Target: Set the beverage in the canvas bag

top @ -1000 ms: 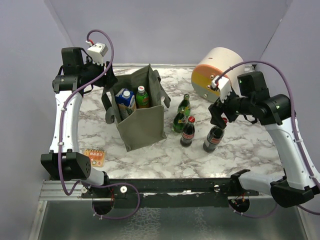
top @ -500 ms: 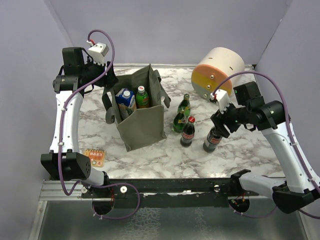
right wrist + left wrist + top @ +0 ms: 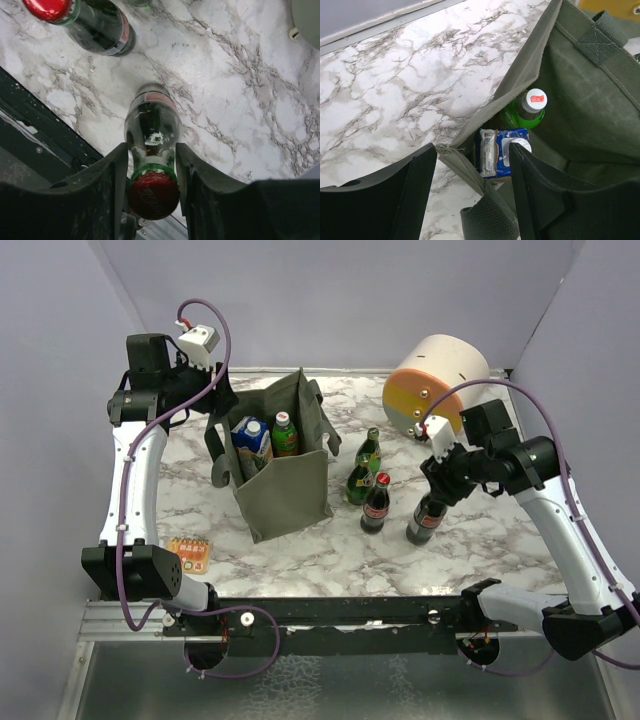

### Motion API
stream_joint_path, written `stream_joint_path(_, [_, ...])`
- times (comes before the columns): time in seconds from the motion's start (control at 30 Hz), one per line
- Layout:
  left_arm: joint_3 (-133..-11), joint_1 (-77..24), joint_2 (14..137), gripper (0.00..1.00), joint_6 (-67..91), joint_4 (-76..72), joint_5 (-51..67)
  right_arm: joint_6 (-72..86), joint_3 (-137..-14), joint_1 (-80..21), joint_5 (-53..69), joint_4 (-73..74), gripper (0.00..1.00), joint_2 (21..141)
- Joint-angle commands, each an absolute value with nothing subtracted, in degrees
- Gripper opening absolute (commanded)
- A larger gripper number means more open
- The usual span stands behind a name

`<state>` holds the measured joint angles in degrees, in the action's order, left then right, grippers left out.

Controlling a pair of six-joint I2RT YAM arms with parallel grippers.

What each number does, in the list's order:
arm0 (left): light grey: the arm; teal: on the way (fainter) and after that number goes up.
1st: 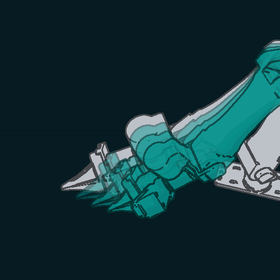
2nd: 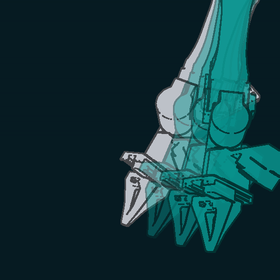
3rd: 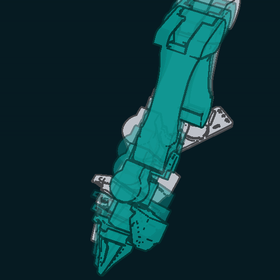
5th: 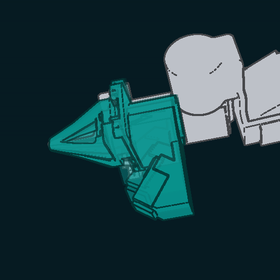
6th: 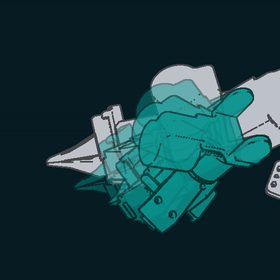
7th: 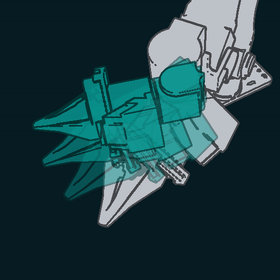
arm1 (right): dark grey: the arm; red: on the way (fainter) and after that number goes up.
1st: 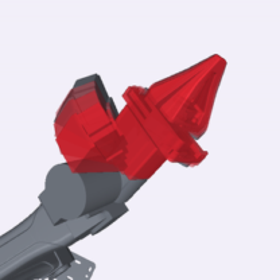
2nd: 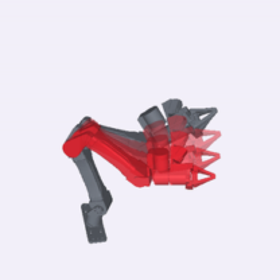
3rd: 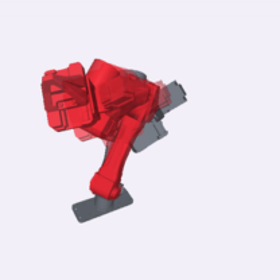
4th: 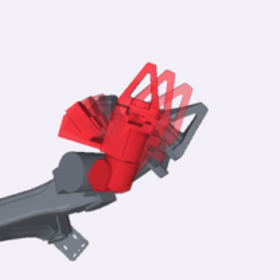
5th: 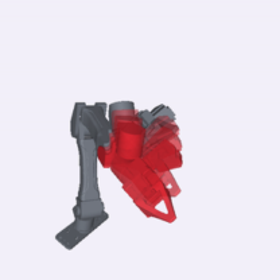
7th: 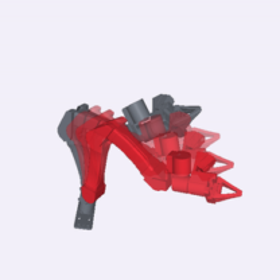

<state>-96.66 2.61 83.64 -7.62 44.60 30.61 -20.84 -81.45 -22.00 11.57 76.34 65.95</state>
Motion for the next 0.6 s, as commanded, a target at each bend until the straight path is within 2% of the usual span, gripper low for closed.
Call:
stream_joint_path(0.0, [-97.47,2.02,82.75,0.62,-7.2,43.11,33.05,-20.65,-81.18,-21.71,9.23,73.17,0.38,65.97])
stream_joint_path(0.23, [-98.17,1.91,83.26,0.62,-7.49,43.0,32.96,-20.74,-81.98,-21.57,8.27,72.81,0.19,65.17])
stream_joint_path(0.4, [-99.43,1.79,84.23,0.62,-7.79,42.92,32.82,-20.87,-86.99,-21.18,6.56,72.33,0.02,66.49])
stream_joint_path(0.57, [-99.83,1.54,84.93,0.62,-8.29,42.99,32.66,-20.97,-95.04,-21.18,5.58,72.51,0.01,69.97])
